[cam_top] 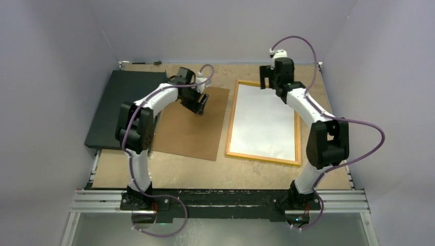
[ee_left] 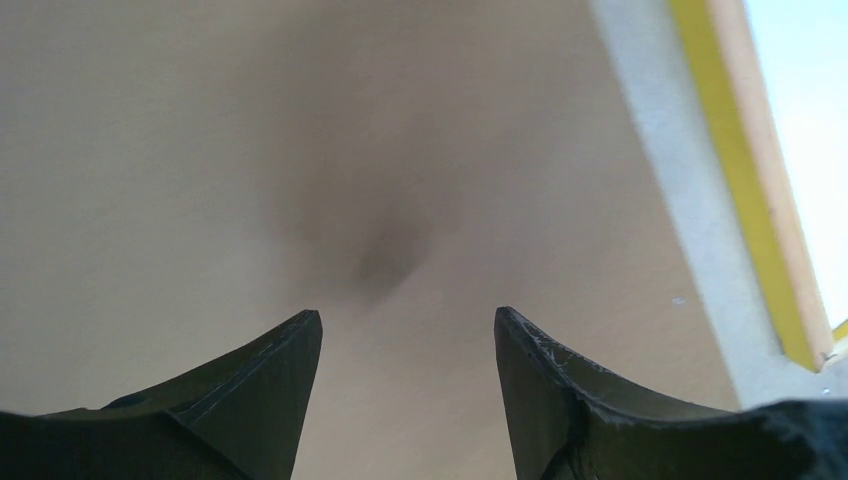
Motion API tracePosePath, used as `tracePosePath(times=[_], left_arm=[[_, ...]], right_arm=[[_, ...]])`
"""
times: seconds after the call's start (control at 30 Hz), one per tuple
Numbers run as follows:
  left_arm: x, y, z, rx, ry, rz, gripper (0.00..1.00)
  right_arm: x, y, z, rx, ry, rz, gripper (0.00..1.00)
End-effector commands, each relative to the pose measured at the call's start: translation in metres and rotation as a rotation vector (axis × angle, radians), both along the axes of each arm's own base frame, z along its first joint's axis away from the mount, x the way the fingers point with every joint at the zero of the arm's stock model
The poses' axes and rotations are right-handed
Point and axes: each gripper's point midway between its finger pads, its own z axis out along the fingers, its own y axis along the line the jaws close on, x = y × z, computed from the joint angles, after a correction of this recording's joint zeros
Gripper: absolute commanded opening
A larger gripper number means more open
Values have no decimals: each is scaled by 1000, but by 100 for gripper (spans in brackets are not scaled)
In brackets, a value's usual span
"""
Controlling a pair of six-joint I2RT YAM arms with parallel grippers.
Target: Put the photo into the frame
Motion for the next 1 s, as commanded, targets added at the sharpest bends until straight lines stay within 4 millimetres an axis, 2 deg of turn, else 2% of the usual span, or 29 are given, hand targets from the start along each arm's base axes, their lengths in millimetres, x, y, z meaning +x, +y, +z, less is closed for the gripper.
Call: tracePosePath(times=[0.0,0.03,0.13,0.2,0.27,0.33,0.4,0.47,0.53,0.63,0.7,0.73,0.77,0.83,0.9,0.97], left_arm=[[37,66,61,14,-133,81,64],[42,82,64,38,-145,100,64],[48,124,70,95,-163,151,64],[51,146,71,123,-175,184,63],[51,160,67,138,-167,202,61],[48,170,58,171,-154,212,58],[48,178,47,212,-159,222,54],[51,186,40,251,-177,241,50],[56,194,37,296,-204,258,45],[59,202,32,337,-221,270,37],[59,205,28,350,-222,270,32],[58,205,25,355,-222,268,30],[59,205,23,355,-224,269,30],[59,207,19,371,-228,276,29],[59,211,14,392,-234,280,28],[58,211,8,416,-241,274,27]], right_arm=[[-4,113,14,282,4,152,99],[-9,135,6,315,45,177,99],[-23,194,3,430,69,291,99],[-34,231,6,645,90,380,99],[-41,256,11,833,127,466,99],[-41,276,16,863,133,516,99],[-38,298,8,702,148,449,99],[-40,305,-9,568,166,349,99],[-50,316,-16,574,171,331,99],[-62,324,-16,771,223,286,99],[-65,327,-11,906,291,367,99],[-61,326,3,966,253,460,99],[-60,323,6,997,231,464,99],[-60,320,-19,799,264,359,99],[-57,324,-28,612,273,271,99],[-60,332,-33,591,268,251,99]])
